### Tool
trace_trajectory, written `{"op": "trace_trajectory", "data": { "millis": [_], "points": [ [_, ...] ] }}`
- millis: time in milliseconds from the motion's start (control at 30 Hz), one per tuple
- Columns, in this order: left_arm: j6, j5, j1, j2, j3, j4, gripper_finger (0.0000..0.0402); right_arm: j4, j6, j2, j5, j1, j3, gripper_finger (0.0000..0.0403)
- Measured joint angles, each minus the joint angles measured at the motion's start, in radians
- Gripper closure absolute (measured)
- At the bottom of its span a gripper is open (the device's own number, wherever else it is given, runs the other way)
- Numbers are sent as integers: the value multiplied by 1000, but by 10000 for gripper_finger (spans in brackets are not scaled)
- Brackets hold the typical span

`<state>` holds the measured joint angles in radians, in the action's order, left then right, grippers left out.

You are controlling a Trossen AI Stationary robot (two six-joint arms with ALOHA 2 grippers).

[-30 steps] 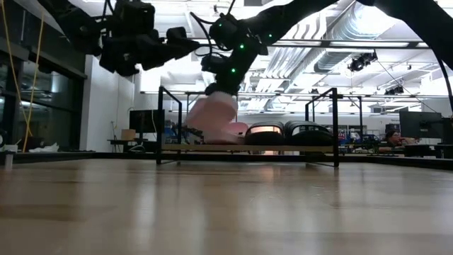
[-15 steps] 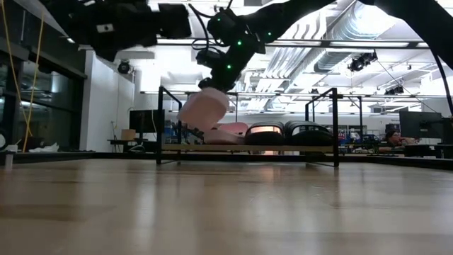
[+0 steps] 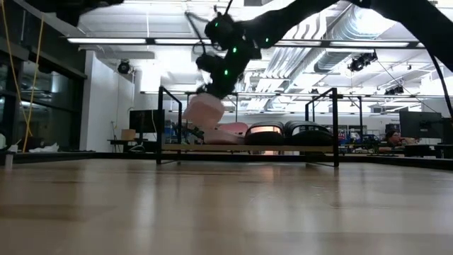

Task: Pick and place slides into the shelf
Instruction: Put the pink slide on the shelf

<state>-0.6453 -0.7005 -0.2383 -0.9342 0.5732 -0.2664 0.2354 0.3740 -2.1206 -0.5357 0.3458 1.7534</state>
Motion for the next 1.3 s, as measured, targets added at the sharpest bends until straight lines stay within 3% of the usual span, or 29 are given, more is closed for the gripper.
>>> {"op": "trace_trajectory", "data": {
  "millis": [300,800,1133,1300],
  "points": [
    [-1,114,71,142,0,130,273,8,-27,-98,-64,0,51,403],
    [-1,139,69,158,0,167,273,82,-34,-197,-63,-26,233,403],
    [-1,157,69,158,0,183,273,93,-60,-248,18,-29,277,400],
    [-1,174,68,158,0,190,273,88,-34,-249,71,-37,277,364]
  ]
}}
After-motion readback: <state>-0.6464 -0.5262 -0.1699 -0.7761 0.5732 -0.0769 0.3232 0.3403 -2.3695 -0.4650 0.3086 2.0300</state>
